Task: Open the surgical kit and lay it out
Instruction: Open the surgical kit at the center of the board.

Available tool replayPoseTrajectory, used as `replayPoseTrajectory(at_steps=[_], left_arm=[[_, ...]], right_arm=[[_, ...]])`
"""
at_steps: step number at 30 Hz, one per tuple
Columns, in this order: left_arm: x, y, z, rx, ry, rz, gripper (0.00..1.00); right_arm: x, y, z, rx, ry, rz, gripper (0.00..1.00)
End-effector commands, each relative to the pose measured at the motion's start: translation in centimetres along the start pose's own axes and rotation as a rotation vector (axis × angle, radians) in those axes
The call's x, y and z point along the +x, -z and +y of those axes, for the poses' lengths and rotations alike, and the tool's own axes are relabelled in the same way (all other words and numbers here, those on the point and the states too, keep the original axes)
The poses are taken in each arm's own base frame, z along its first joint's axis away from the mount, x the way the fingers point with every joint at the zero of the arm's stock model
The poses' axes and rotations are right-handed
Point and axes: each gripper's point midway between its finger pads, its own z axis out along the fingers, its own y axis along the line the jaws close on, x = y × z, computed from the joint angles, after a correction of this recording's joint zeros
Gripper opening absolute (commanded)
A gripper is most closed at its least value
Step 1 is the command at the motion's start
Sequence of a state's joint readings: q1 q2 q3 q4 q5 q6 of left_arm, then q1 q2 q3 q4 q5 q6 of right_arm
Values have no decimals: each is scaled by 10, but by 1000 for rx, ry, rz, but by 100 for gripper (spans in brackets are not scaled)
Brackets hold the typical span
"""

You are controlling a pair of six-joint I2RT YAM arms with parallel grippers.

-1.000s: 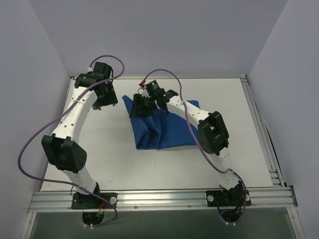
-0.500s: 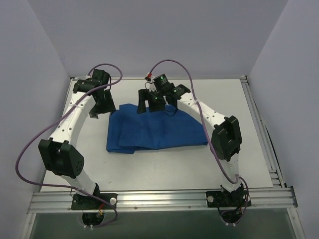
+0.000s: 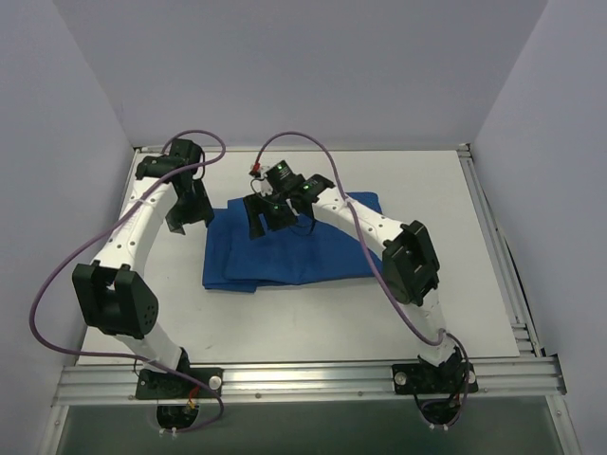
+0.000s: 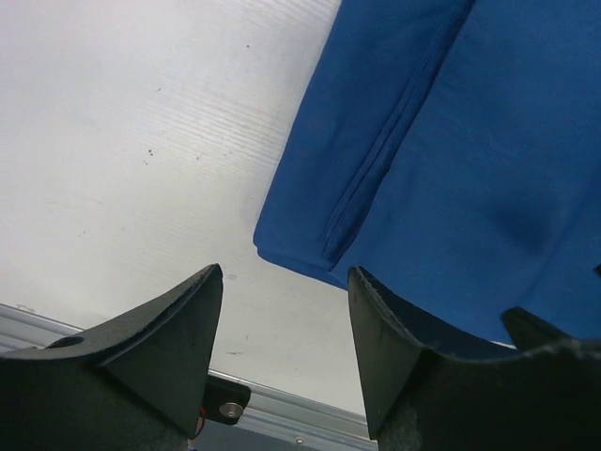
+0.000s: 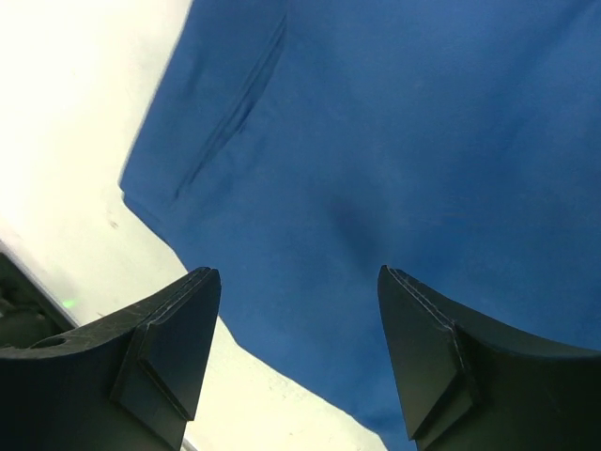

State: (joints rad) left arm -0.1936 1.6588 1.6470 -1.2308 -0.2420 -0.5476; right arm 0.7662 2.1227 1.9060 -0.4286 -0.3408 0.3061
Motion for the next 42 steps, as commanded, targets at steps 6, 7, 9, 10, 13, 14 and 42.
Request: replayPoseTrajectory(at_steps=[6, 7, 9, 10, 13, 14, 42], left_arm=[[5, 6, 62, -59, 267, 15, 54], [6, 4, 65, -53, 287, 26, 54], [6, -7, 72, -1, 343, 67, 54], [7, -10, 71, 21, 352, 81, 55], [11, -28, 54, 131, 326, 152, 60], [15, -37, 50, 141, 308, 192, 63], [19, -126, -18, 395, 250, 395, 72]], right_arm=[[41, -35, 55, 37, 290, 71, 69], [36, -35, 63, 33, 309, 53, 69], [40, -43, 74, 28, 348, 53, 71], [35, -43, 81, 22, 361, 37, 71], [42, -54, 79, 62, 370, 63, 72], [39, -55, 78, 79, 375, 54, 72], [71, -69, 74, 122, 429, 128, 74]])
